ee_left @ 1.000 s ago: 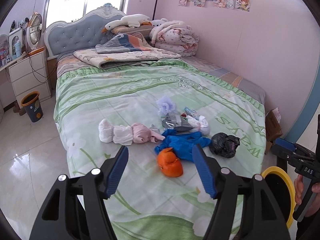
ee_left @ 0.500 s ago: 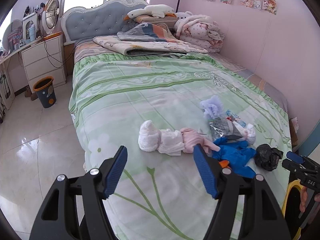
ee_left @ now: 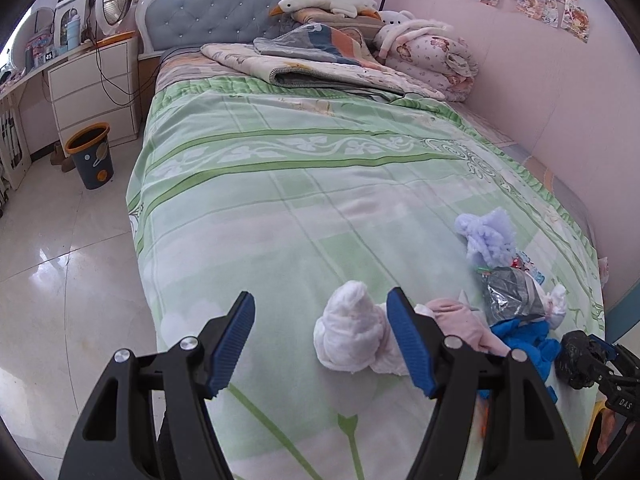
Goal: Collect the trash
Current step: 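Grasp the white tissue bundle with the left tool while the right tool grasps the black bag, then carry the white tissue bundle and black bag over the bin with both tools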
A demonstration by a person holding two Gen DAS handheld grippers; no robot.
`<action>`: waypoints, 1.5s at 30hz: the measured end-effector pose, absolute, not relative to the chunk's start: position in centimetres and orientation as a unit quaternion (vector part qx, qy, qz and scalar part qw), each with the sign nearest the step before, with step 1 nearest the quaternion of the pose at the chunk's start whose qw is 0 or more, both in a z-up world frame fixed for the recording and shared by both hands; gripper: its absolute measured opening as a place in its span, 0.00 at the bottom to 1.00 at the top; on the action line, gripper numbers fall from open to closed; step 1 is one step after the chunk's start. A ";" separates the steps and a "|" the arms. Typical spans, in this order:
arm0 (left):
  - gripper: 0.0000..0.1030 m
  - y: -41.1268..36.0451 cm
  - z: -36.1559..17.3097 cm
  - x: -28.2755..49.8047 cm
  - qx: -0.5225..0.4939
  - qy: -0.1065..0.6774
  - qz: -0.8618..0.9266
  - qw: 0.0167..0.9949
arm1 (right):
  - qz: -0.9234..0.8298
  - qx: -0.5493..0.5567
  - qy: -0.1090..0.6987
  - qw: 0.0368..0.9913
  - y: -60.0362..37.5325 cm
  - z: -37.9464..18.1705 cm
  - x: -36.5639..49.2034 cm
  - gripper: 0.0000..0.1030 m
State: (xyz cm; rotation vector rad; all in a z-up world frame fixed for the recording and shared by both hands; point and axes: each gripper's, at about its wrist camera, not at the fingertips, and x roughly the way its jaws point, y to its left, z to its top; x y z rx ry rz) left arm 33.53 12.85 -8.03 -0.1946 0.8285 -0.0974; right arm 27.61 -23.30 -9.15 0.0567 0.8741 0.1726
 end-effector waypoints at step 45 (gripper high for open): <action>0.30 12.6 -6.8 29.6 -0.096 0.366 -0.081 0.922 | 0.102 0.045 0.400 0.910 -22.8 -7.2 25.2 0.41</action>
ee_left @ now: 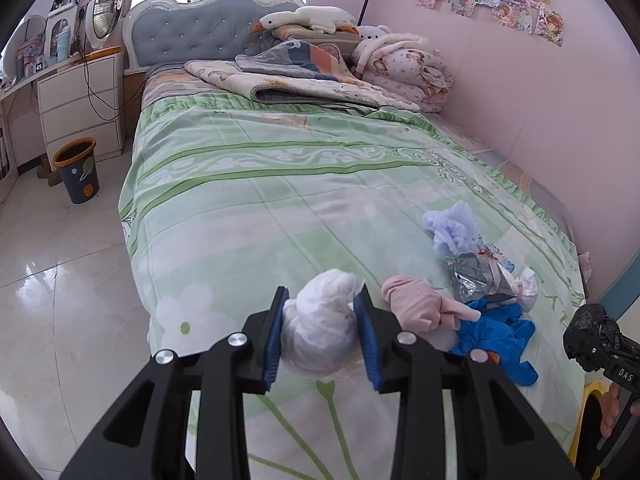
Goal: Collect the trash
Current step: 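Carry the white tissue bundle and black bag over the bin with both tools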
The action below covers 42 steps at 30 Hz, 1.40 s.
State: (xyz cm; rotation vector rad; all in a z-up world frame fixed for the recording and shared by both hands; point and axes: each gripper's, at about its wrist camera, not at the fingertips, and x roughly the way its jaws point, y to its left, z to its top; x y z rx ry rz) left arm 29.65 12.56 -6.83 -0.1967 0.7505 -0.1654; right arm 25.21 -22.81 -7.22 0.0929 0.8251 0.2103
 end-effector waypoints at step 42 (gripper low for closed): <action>0.31 0.4 -0.3 17.9 -0.056 0.340 -0.218 0.913 | 0.080 0.068 0.319 0.942 -29.6 0.2 11.1 0.42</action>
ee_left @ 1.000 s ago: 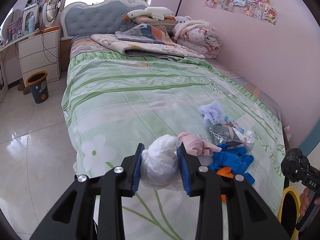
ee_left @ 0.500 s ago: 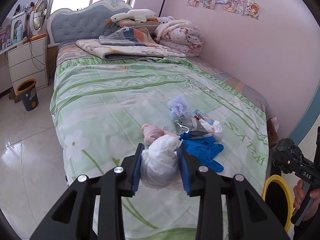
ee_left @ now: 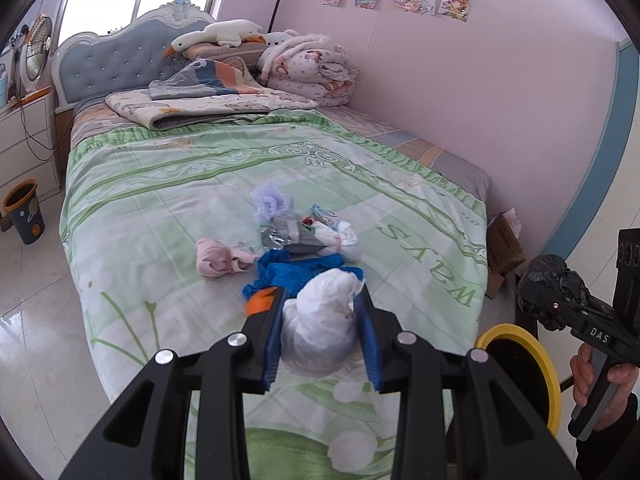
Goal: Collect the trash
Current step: 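Carry the white tissue bundle and black bag over the bin with both tools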
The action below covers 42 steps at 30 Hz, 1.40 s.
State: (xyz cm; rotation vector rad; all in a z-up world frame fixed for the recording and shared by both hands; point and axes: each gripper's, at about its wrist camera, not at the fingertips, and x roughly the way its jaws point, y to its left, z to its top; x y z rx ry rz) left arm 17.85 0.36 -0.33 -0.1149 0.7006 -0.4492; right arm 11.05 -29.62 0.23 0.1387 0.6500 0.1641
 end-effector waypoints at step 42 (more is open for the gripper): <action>0.31 -21.6 -2.6 8.0 0.071 0.379 -0.407 0.828 | -0.008 0.125 0.295 0.947 -41.6 0.5 -0.7 0.46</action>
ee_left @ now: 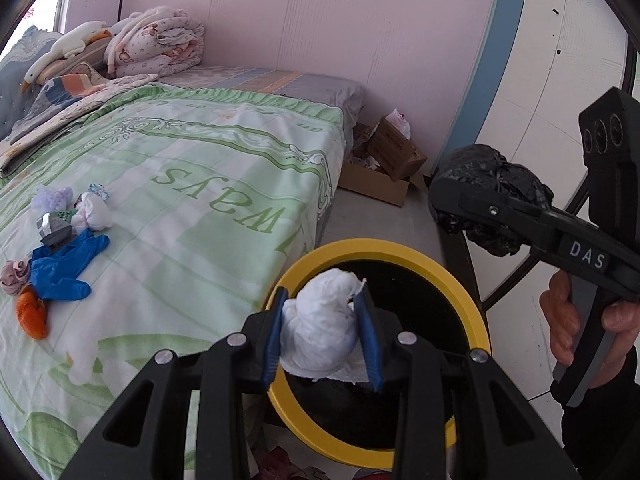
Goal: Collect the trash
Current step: 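Carry the white tissue bundle and black bag over the bin with both tools, then open both tools to drop the tissue bundle and black bag into the bin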
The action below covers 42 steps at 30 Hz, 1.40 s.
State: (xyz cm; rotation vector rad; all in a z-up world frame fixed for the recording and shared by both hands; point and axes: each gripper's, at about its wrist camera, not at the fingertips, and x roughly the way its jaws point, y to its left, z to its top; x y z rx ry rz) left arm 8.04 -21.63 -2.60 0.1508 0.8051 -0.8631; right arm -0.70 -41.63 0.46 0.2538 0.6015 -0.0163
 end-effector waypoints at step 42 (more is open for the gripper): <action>0.50 -22.1 -3.7 8.5 0.070 0.397 -0.400 0.823 | -0.034 0.182 0.291 0.939 -45.8 -1.9 -1.6 0.64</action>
